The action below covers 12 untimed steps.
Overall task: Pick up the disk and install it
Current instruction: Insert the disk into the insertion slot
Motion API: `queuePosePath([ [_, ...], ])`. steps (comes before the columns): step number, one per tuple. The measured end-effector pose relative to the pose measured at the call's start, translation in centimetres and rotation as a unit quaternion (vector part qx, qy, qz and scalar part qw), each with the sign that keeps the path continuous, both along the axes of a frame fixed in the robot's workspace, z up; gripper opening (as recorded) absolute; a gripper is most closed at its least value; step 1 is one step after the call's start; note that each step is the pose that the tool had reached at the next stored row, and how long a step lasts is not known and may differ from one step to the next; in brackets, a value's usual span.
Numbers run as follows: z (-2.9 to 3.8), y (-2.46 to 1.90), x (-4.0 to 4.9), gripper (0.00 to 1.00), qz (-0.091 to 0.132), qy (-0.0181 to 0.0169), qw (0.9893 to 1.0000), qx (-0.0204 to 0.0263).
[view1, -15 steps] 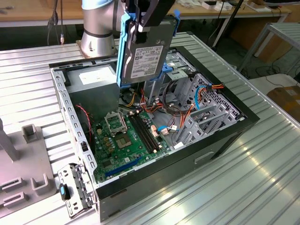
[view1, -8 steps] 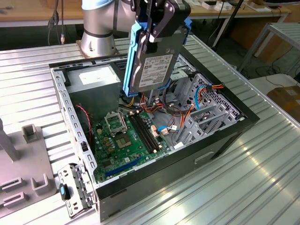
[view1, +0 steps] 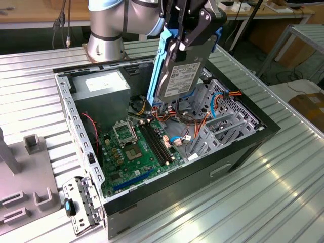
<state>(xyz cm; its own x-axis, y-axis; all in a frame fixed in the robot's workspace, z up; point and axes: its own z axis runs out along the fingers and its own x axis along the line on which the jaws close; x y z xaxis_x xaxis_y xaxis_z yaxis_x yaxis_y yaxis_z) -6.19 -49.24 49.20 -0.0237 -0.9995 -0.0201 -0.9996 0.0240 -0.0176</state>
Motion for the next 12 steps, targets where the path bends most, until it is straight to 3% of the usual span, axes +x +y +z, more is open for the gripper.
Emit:
queuePosePath([
  [2, -0.05, -1.04, 0.02, 0.37, 0.0, 0.0, 1.0, 0.0],
  [4, -0.08, -1.81, 0.03, 0.37, 0.0, 0.0, 1.0, -0.0001],
  [7, -0.15, -3.48, 0.1, 0.37, 0.0, 0.0, 1.0, -0.0001],
  [9, -0.22, -3.97, 0.25, 0.37, 0.0, 0.0, 1.0, 0.0],
  [12, -0.47, -4.31, 1.76, 0.37, 0.0, 0.0, 1.0, 0.0],
])
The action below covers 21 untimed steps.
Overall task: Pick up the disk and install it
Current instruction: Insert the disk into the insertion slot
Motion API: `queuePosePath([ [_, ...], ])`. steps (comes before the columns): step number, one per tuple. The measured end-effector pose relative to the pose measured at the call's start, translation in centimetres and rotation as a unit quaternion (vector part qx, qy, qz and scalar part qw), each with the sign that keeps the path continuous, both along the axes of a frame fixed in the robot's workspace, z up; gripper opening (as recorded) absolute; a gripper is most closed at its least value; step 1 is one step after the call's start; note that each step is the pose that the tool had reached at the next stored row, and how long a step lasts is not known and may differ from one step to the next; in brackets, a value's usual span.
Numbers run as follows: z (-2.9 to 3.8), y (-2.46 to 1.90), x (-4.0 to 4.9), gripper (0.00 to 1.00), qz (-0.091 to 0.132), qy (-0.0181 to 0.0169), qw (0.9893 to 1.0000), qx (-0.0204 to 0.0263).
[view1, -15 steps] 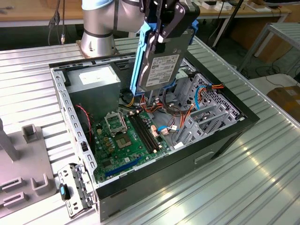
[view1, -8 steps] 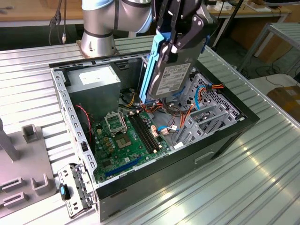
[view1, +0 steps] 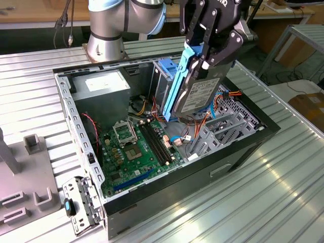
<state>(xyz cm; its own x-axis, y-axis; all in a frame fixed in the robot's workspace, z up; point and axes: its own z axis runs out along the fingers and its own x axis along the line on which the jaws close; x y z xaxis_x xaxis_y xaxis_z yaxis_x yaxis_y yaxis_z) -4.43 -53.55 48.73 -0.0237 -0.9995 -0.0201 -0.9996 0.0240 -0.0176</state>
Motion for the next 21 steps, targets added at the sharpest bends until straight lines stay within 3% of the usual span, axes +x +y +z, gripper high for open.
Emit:
queuePosePath([
  [4, -0.18, -0.06, 1.57, 0.37, 0.0, 0.0, 1.0, -0.0001],
  [13, -0.2, -0.06, 1.91, 0.37, 0.0, 0.0, 1.0, 0.0],
  [18, -0.24, -0.06, 3.57, 0.37, 0.0, 0.0, 1.0, -0.0001],
  [20, -0.27, -0.06, 3.77, 0.37, 0.0, 0.0, 1.0, -0.0003],
  [21, -0.27, -0.06, 3.79, 0.37, 0.0, -0.0025, 1.0, -0.0004],
])
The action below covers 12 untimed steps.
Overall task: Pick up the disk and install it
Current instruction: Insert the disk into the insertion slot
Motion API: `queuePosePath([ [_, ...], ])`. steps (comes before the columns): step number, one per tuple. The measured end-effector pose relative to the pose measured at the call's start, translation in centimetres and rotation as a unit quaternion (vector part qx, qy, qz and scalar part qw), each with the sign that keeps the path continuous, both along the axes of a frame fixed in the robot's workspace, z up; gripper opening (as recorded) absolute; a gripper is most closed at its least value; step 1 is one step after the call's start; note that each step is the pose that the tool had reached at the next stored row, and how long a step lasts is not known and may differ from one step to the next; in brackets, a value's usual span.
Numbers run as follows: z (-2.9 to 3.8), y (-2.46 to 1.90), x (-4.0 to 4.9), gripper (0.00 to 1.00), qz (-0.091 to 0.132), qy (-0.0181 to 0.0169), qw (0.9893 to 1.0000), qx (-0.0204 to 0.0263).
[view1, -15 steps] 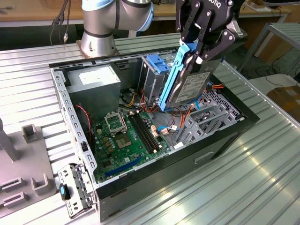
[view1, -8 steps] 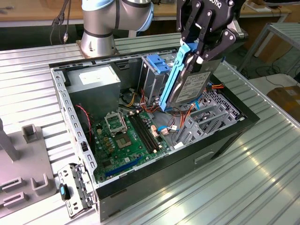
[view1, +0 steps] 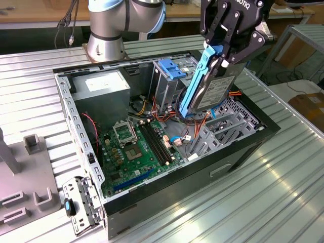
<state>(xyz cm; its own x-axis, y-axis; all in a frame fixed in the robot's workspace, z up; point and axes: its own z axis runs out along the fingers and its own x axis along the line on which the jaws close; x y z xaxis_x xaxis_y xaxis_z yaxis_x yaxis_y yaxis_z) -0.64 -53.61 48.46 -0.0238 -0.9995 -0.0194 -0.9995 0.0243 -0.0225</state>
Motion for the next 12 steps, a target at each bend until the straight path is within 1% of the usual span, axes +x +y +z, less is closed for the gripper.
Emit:
queuePosePath([
  [1, -0.02, -0.02, 0.01, 0.37, 0.0, -0.0065, 1.0, 0.0001],
  [2, -0.03, -0.06, 0.02, 0.37, 0.0, -0.0082, 1.0, 0.0001],
  [3, -0.04, -0.15, 0.02, 0.37, 0.0, -0.0083, 1.0, 0.0001],
  [4, -0.06, -0.25, 0.04, 0.37, 0.0, -0.0084, 1.0, -0.001],
  [5, -0.07, -0.34, 0.06, 0.37, 0.0, -0.0083, 0.9999, -0.0089],
  [6, -0.12, -0.41, 0.11, 0.37, 0.0, -0.0083, 0.9998, -0.0157],
  [7, -0.16, -0.43, 0.23, 0.37, 0.0, -0.0083, 0.9998, -0.0181],
  [8, -0.22, -0.43, 0.7, 0.37, 0.0, -0.0083, 0.9998, -0.0192],
  [12, -0.42, -0.5, 3.05, 0.37, 0.0, -0.0083, 0.9997, -0.0217],
])
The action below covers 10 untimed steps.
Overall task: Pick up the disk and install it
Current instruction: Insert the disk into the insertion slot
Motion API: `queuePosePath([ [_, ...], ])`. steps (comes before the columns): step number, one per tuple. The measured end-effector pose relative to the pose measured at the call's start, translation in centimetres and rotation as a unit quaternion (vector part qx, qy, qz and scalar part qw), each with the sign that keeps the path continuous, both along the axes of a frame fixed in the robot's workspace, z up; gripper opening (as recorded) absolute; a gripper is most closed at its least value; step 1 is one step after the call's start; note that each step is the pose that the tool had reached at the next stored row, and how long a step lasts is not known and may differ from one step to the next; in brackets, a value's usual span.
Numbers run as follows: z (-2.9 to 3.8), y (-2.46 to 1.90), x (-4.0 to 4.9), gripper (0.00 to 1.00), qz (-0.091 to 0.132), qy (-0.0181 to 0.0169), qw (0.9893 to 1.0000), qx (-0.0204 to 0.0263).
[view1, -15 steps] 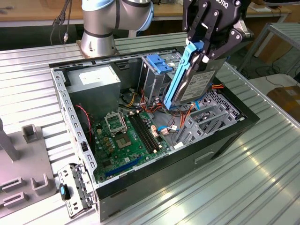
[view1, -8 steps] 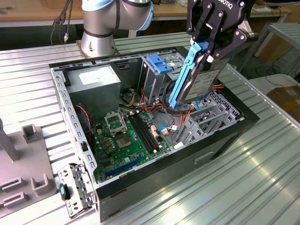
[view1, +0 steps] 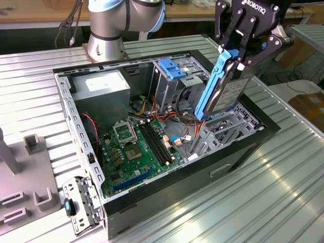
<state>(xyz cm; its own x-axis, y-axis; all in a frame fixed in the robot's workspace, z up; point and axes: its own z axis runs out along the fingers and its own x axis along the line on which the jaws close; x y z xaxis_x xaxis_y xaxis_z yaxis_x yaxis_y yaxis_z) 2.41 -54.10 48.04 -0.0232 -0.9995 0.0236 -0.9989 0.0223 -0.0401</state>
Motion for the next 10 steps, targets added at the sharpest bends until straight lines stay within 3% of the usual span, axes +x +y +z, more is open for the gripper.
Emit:
queuePosePath([
  [4, -0.24, -0.17, 1.58, 0.37, 0.0, 0.0, 1.0, -0.0007],
  [7, -0.99, -0.85, 2.08, 0.37, 0.0, -0.0001, 1.0, -0.0009],
  [10, -1.26, -1.38, 2.35, 0.37, 0.0, 0.0, 1.0, -0.0011],
])
